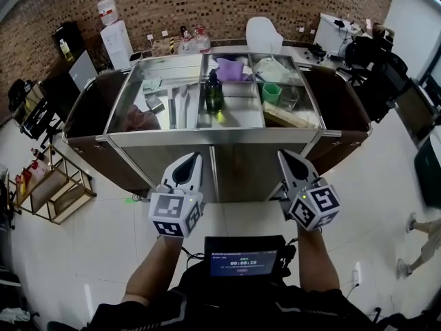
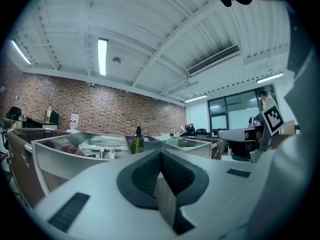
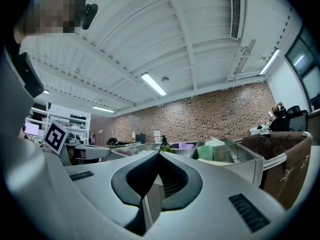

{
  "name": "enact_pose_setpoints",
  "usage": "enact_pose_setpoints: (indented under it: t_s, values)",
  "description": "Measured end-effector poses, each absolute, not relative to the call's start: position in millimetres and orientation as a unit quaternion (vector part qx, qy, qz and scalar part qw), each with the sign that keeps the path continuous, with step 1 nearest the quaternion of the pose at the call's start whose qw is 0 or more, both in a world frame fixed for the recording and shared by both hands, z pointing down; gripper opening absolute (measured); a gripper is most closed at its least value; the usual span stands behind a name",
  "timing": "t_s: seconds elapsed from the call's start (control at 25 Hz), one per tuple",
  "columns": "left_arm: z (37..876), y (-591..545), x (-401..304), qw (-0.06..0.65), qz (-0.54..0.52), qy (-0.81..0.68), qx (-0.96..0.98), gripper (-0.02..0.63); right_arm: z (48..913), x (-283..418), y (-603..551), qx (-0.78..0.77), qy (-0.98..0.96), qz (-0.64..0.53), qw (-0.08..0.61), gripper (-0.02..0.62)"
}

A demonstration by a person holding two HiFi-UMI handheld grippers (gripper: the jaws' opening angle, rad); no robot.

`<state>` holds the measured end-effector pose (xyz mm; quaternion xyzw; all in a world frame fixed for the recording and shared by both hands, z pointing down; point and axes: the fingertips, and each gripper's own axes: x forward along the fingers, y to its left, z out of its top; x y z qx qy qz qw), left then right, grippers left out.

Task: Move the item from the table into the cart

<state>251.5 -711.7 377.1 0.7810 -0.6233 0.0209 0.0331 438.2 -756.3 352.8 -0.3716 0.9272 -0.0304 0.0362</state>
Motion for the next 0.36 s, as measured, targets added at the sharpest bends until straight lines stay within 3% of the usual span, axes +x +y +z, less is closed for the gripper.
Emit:
enact_pose_setpoints:
  t_s: [0.36]
  values:
    - [376.8, -708.4, 251.2, 0.035, 0.021, -0.627, 0.778, 0.011, 347.2, 438.1, -757.8, -0.368, 0.928, -0.03, 0.043, 0.003]
